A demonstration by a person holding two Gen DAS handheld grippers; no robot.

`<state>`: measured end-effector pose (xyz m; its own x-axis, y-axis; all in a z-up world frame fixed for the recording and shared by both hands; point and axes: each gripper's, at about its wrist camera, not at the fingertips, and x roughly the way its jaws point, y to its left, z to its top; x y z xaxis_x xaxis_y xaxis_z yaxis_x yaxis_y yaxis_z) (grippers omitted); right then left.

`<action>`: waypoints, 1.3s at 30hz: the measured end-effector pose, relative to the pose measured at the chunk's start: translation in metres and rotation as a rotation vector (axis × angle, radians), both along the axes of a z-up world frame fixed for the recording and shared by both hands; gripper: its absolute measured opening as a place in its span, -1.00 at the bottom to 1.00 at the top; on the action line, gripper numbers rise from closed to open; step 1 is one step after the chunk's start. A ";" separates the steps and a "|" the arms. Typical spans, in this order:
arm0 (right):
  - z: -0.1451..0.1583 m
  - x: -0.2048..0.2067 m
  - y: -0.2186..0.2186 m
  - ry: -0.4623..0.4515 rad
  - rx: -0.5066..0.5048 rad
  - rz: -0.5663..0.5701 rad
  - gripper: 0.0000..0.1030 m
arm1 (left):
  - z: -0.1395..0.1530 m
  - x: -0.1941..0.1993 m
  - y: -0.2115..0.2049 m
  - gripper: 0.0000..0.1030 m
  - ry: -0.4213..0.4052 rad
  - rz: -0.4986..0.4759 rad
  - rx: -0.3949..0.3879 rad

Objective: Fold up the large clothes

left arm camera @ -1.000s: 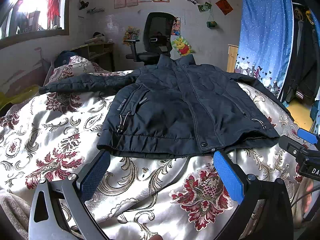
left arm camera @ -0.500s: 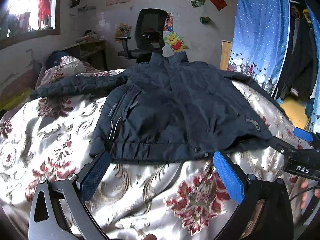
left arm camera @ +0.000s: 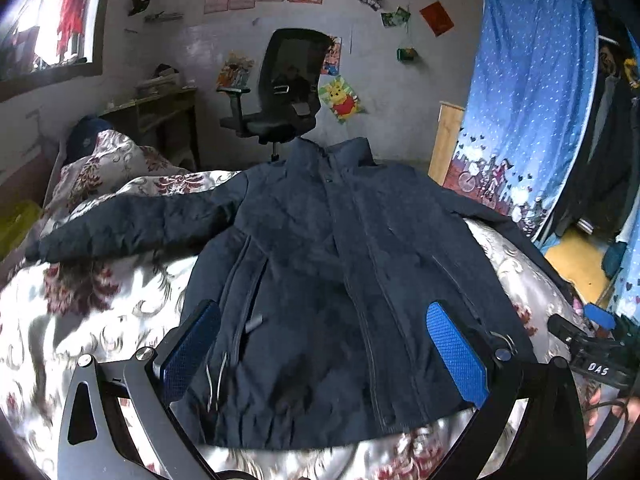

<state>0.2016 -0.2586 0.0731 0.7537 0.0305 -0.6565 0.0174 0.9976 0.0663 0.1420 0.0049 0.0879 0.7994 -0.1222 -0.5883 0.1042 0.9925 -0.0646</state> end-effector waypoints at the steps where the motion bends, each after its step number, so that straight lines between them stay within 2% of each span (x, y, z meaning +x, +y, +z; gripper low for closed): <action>1: 0.000 0.007 -0.007 0.006 0.020 -0.012 1.00 | 0.000 0.012 -0.002 0.97 0.018 0.000 0.001; 5: -0.008 0.044 -0.061 0.017 0.162 -0.123 1.00 | -0.003 0.067 -0.006 0.97 0.080 -0.021 -0.032; 7: -0.016 0.071 -0.096 0.018 0.278 -0.171 1.00 | -0.006 0.094 -0.012 0.97 0.099 -0.031 -0.028; 9: -0.024 0.096 -0.122 0.020 0.345 -0.218 1.00 | -0.011 0.123 -0.023 0.97 0.105 -0.061 -0.021; 12: -0.035 0.128 -0.151 0.008 0.421 -0.276 1.00 | -0.026 0.172 -0.043 0.97 0.105 -0.105 -0.014; 16: -0.056 0.163 -0.180 0.037 0.593 -0.362 1.00 | -0.048 0.235 -0.067 0.97 0.115 -0.127 -0.066; 21: -0.075 0.173 -0.221 -0.006 0.864 -0.534 1.00 | -0.066 0.301 -0.093 0.97 0.154 -0.108 -0.183; 25: -0.075 0.174 -0.243 -0.042 0.928 -0.652 0.98 | -0.075 0.338 -0.119 0.97 0.161 -0.104 -0.215; 27: -0.080 0.174 -0.248 -0.031 0.948 -0.695 0.76 | -0.082 0.355 -0.139 0.97 0.168 -0.106 -0.198; 29: -0.086 0.172 -0.255 -0.002 0.957 -0.758 0.07 | -0.093 0.367 -0.155 0.97 0.186 -0.108 -0.182; 30: -0.090 0.171 -0.257 0.002 0.969 -0.775 -0.05 | -0.097 0.371 -0.161 0.97 0.194 -0.113 -0.177; 32: -0.097 0.168 -0.264 -0.003 0.983 -0.809 -0.46 | -0.108 0.380 -0.174 0.97 0.220 -0.130 -0.151; 34: -0.100 0.171 -0.266 -0.006 0.969 -0.814 -0.65 | -0.117 0.384 -0.184 0.96 0.246 -0.140 -0.112; 35: -0.095 0.172 -0.266 -0.015 0.930 -0.800 -0.74 | -0.123 0.386 -0.188 0.96 0.269 -0.153 -0.085; 38: -0.069 0.176 -0.256 -0.067 0.792 -0.749 -0.82 | -0.135 0.389 -0.194 0.96 0.315 -0.189 0.001; 39: -0.058 0.178 -0.251 -0.095 0.747 -0.730 -0.83 | -0.135 0.388 -0.192 0.96 0.315 -0.200 0.004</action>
<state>0.3794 -0.5098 0.0156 0.8000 -0.0790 -0.5947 0.5606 0.4517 0.6940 0.5299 -0.1872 -0.0467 0.5397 -0.2549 -0.8024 0.2712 0.9549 -0.1209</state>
